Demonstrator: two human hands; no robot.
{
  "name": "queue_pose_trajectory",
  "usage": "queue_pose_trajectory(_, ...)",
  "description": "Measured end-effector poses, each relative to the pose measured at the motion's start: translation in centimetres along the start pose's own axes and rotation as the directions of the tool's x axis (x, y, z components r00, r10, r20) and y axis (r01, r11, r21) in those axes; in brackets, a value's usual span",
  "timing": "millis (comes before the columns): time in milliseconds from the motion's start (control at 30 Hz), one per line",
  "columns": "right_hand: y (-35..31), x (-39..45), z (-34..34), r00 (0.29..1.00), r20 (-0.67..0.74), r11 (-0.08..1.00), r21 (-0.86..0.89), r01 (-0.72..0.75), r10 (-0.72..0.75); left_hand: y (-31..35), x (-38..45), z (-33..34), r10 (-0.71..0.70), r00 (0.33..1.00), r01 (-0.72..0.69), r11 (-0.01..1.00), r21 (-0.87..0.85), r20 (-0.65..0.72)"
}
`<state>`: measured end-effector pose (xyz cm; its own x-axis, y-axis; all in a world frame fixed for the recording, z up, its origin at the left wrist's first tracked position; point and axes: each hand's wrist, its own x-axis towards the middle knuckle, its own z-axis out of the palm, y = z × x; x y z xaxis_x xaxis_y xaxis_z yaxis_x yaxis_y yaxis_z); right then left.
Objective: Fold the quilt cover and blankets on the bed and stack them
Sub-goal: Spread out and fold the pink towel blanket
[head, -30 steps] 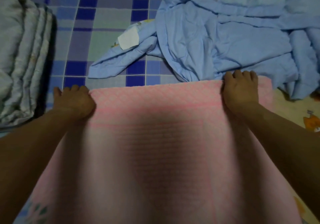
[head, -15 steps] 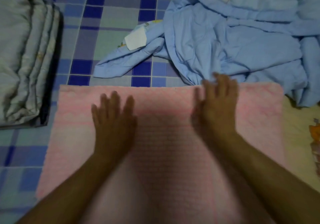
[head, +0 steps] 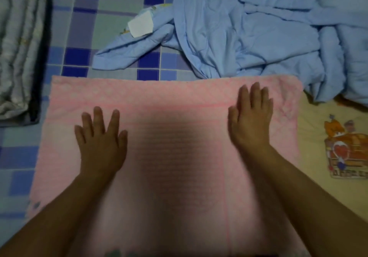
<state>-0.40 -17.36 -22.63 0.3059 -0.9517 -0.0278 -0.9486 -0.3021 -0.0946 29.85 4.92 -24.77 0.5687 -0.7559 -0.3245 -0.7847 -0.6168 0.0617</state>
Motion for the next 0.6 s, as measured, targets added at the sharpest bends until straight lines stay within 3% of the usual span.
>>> queue_pose_trajectory(100,-2.7,-11.3,-2.4,0.996,-0.051,0.951,0.3,0.081,-0.069,-1.5,-8.9,0.4,-0.094,0.996,0.092,0.989,-0.116,-0.012)
queue_pose_trajectory(133,-3.1,-15.8,-3.1,1.0,-0.018,0.903,0.429,0.007,0.001,-2.7,-12.2,0.9,-0.156,0.988,0.154,0.977,-0.145,-0.002)
queue_pose_trajectory(167,-3.5,-19.9,-4.1,0.989,0.076,0.822,0.55,-0.148,0.127,-4.2,-15.3,1.4,-0.245,0.969,0.243,0.955,-0.169,0.006)
queue_pose_trajectory(200,-3.3,-23.9,-4.3,0.934,0.222,0.688,0.632,-0.357,0.28,-6.3,-18.1,1.9,-0.357,0.934,0.353,0.914,-0.198,0.016)
queue_pose_trajectory(233,-3.2,-27.4,-4.5,0.831,0.369,0.526,0.648,-0.551,0.416,-8.5,-20.3,2.2,-0.464,0.883,0.466,0.845,-0.263,0.071)
queue_pose_trajectory(300,-2.3,-31.9,-4.2,0.543,0.553,0.228,0.537,-0.812,0.632,-12.1,-22.6,2.3,-0.599,0.757,0.652,0.665,-0.365,0.261)
queue_pose_trajectory(367,-1.1,-33.1,-3.6,0.269,0.716,-0.197,0.495,-0.847,0.644,-14.5,-23.0,2.7,-0.597,0.682,0.729,0.507,-0.46,0.421)
queue_pose_trajectory(400,-0.6,-32.7,-3.2,0.188,0.816,-0.42,0.462,-0.781,0.547,-15.3,-22.5,2.7,-0.568,0.688,0.711,0.406,-0.573,0.451)
queue_pose_trajectory(433,0.0,-32.1,-3.0,0.179,0.856,-0.538,0.454,-0.71,0.485,-15.6,-21.8,2.4,-0.55,0.693,0.681,0.288,-0.674,0.466)
queue_pose_trajectory(500,0.6,-30.6,-3.3,0.248,0.841,-0.607,0.524,-0.597,0.481,-15.6,-20.7,2.0,-0.454,0.661,0.674,0.01,-0.739,0.597)
queue_pose_trajectory(533,0.9,-30.0,-3.5,0.28,0.82,-0.608,0.562,-0.561,0.5,-15.7,-20.6,1.6,-0.404,0.664,0.667,-0.061,-0.743,0.629)
queue_pose_trajectory(600,0.9,-29.3,-5.1,0.279,0.79,-0.608,0.602,-0.517,0.545,-15.9,-21.2,0.4,-0.375,0.706,0.622,-0.077,-0.779,0.601)
